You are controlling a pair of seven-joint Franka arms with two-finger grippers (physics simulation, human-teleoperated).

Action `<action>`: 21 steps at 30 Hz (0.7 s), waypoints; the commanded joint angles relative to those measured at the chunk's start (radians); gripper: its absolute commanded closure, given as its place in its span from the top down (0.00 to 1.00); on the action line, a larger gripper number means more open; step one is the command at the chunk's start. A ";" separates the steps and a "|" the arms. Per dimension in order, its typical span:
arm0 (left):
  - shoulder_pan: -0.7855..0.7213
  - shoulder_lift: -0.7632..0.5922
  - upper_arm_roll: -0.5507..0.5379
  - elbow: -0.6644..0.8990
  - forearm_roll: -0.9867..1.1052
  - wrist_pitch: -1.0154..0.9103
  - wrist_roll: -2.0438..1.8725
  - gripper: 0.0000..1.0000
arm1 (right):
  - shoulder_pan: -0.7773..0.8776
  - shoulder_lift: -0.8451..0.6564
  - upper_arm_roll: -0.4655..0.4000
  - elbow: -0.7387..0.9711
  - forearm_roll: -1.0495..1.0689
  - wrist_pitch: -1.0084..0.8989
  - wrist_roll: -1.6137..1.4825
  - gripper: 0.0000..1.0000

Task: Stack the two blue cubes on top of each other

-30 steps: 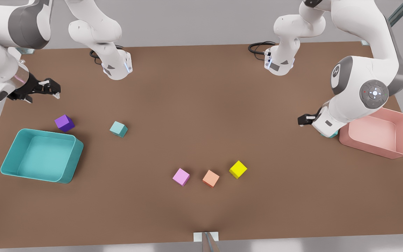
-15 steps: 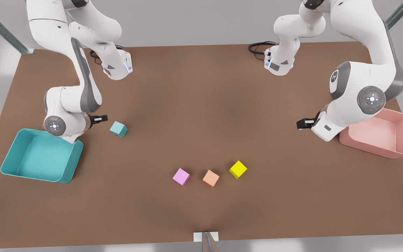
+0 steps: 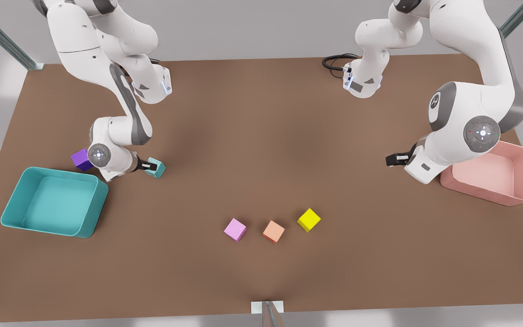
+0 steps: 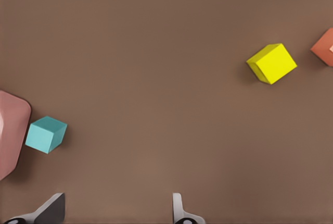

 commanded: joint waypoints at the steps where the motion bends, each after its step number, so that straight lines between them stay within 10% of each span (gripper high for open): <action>1: 0.000 -0.001 0.000 0.001 0.001 -0.009 -0.014 1.00 | 0.013 0.004 0.000 -0.005 0.036 0.155 0.368 1.00; 21: -0.001 0.007 0.000 0.000 0.001 -0.009 -0.017 1.00 | 0.038 0.037 0.000 -0.082 0.039 0.151 0.364 1.00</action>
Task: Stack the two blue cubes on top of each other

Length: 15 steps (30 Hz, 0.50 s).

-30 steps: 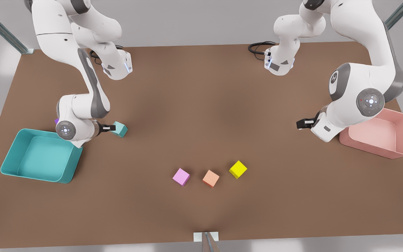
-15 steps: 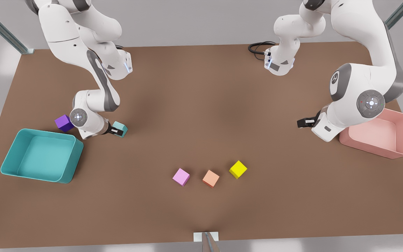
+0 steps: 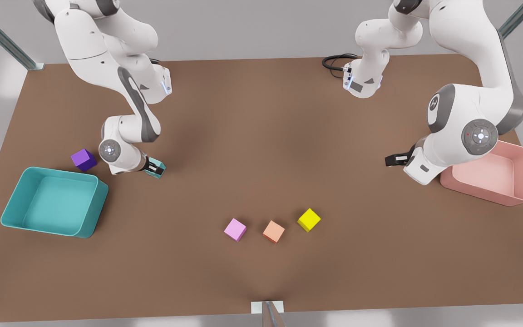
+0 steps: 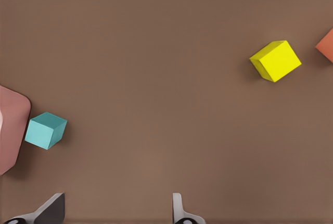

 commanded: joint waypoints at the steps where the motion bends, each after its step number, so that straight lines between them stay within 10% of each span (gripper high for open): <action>1: 0.001 -0.001 0.000 0.000 0.001 -0.001 -0.006 1.00 | 0.000 0.017 0.000 0.000 0.001 0.010 0.106 1.00; 11: 0.001 -0.001 0.000 0.000 0.001 -0.009 -0.006 1.00 | 0.001 0.083 0.003 0.012 0.007 0.033 0.106 0.99; 15: 0.001 0.001 0.000 0.000 0.001 -0.009 -0.006 1.00 | 0.001 0.075 0.005 0.018 0.007 0.027 0.095 0.75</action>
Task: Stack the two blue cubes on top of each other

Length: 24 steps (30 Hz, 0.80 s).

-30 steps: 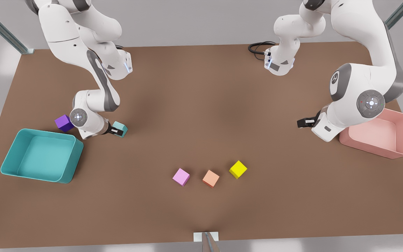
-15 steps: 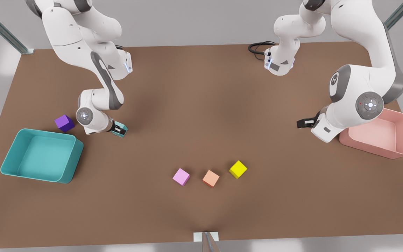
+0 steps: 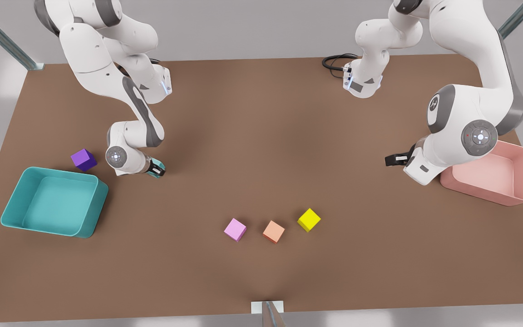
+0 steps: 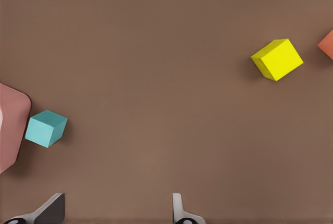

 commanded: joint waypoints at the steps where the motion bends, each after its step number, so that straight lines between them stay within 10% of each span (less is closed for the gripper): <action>1: 0.000 -0.001 0.000 0.000 0.001 -0.002 -0.004 1.00 | 0.000 -0.003 0.000 0.006 0.000 -0.006 0.035 0.72; 10: 0.005 -0.003 0.000 0.000 0.002 -0.002 -0.004 1.00 | 0.238 0.009 0.019 0.215 0.212 -0.081 0.224 0.67; 17: 0.005 -0.003 0.000 0.002 0.002 -0.002 -0.006 1.00 | 0.627 0.437 0.019 0.894 0.212 -0.110 1.008 0.69; 24: 0.014 -0.001 0.000 0.002 0.002 -0.002 -0.004 1.00 | 0.722 0.623 0.017 1.111 0.200 -0.110 1.190 0.74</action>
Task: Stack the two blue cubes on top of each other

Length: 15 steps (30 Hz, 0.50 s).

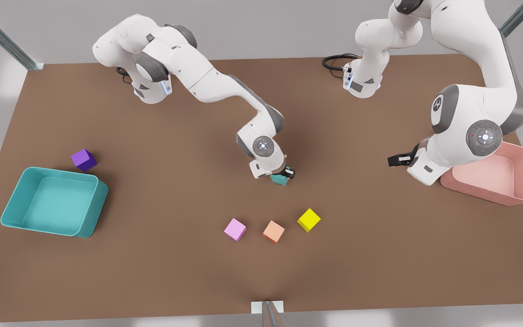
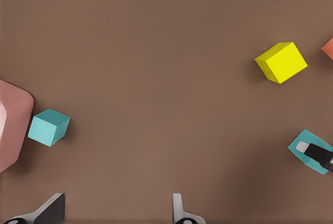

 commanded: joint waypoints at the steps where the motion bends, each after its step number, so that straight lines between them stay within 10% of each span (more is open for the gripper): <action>1: 0.001 -0.002 0.000 0.000 0.001 0.000 -0.001 1.00 | 0.003 0.006 0.000 0.007 -0.003 -0.010 0.633 0.98; 9: 0.053 -0.005 0.000 -0.001 -0.002 -0.077 -0.051 1.00 | -0.058 -0.090 -0.009 0.144 0.008 -0.246 0.675 1.00; 11: 0.085 -0.022 0.170 -0.098 -0.002 0.030 -0.202 1.00 | -0.164 -0.244 -0.005 0.142 0.004 -0.459 0.595 1.00; 15: 0.067 -0.102 0.372 -0.529 -0.006 0.530 -0.593 1.00 | -0.644 -0.279 -0.026 0.087 -0.115 -1.001 -0.659 1.00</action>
